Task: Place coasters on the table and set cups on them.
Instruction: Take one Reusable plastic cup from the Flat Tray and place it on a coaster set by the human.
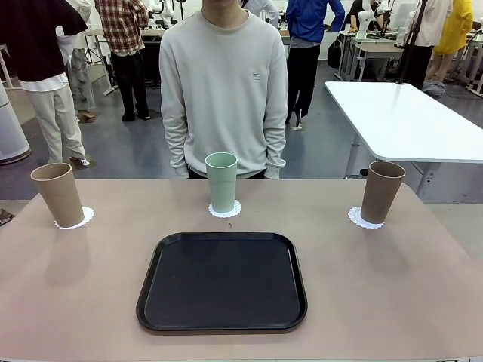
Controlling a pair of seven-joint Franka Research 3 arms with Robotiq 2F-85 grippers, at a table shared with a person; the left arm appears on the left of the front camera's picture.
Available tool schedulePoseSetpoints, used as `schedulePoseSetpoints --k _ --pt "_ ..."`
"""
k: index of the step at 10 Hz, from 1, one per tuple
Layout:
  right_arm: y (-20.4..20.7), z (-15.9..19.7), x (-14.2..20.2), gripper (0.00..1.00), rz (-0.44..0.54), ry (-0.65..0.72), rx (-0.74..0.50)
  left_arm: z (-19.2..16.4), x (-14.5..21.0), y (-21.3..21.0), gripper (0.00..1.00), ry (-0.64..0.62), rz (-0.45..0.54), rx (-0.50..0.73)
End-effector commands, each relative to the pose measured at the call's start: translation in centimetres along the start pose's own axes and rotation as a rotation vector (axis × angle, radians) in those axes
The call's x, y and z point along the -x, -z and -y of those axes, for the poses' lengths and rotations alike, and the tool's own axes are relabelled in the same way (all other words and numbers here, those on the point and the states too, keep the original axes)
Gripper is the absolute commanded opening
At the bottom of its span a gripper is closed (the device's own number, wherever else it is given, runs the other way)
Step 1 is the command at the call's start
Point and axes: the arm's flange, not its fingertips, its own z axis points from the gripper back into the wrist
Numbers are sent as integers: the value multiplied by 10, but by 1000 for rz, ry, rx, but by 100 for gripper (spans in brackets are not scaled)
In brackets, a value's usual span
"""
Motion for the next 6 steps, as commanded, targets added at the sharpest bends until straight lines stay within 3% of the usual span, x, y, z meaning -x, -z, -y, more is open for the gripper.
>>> schedulePoseSetpoints --k 1,2,3,6 --pt "1 -2 1 100 6 3 -16 -1 4 -1 100 -21 -22 -96" --pt "1 -2 1 100 6 3 -16 5 1 2 100 -1 -25 -128" --pt "1 -2 1 100 6 3 -16 2 -2 4 100 -1 -16 -43" --pt "1 -2 1 100 6 3 -16 2 -2 4 100 -1 -16 -43"
